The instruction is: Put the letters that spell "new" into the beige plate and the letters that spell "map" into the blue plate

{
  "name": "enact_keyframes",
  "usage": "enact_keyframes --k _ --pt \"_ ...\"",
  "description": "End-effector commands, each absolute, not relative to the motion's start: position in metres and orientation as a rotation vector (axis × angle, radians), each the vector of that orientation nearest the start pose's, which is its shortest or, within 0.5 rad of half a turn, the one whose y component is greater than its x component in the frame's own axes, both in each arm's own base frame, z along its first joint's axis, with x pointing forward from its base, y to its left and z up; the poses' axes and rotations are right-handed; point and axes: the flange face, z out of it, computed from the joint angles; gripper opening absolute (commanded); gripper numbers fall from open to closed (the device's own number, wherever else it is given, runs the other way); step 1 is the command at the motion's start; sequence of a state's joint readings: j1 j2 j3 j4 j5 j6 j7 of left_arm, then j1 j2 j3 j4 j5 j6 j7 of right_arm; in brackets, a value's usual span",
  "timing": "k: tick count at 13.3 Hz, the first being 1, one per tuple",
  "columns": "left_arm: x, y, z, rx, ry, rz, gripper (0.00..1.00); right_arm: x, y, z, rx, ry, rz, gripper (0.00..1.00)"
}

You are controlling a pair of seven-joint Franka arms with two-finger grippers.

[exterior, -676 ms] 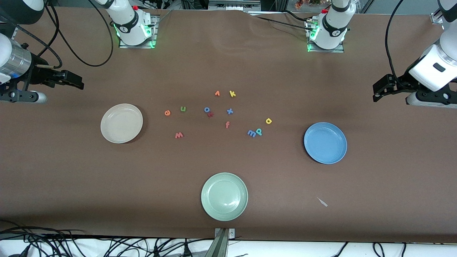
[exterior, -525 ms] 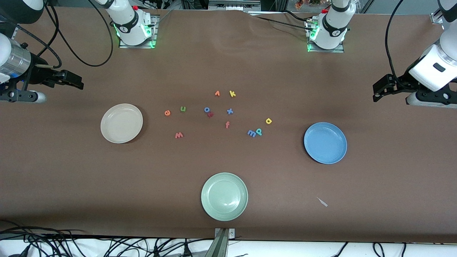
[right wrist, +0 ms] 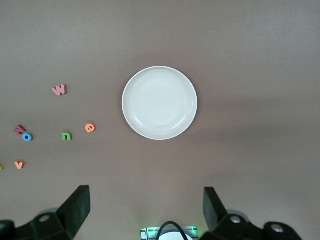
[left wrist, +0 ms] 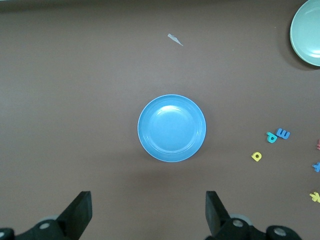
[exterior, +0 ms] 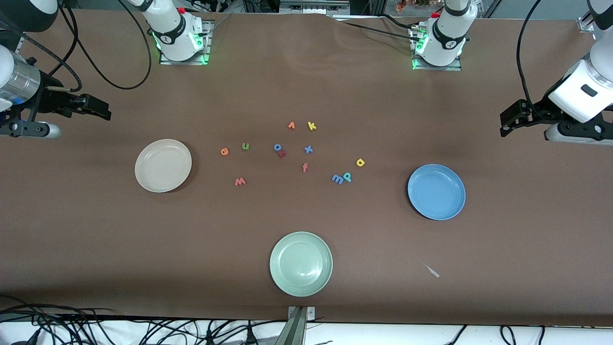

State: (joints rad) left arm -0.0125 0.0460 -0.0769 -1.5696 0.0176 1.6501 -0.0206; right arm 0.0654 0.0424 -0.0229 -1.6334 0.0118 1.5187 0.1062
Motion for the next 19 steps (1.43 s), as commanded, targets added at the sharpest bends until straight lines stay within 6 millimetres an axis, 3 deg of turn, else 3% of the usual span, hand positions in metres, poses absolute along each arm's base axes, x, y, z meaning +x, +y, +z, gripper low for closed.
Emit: enact_keyframes --k 1,19 --pt "0.5714 -0.0489 0.6128 -3.141 0.116 -0.056 1.0 0.557 0.0216 0.5731 -3.142 0.089 0.241 1.0" --pt "0.5778 -0.053 0.6042 -3.135 0.131 -0.066 1.0 0.5564 0.0179 0.5714 -3.129 0.104 0.253 1.0"
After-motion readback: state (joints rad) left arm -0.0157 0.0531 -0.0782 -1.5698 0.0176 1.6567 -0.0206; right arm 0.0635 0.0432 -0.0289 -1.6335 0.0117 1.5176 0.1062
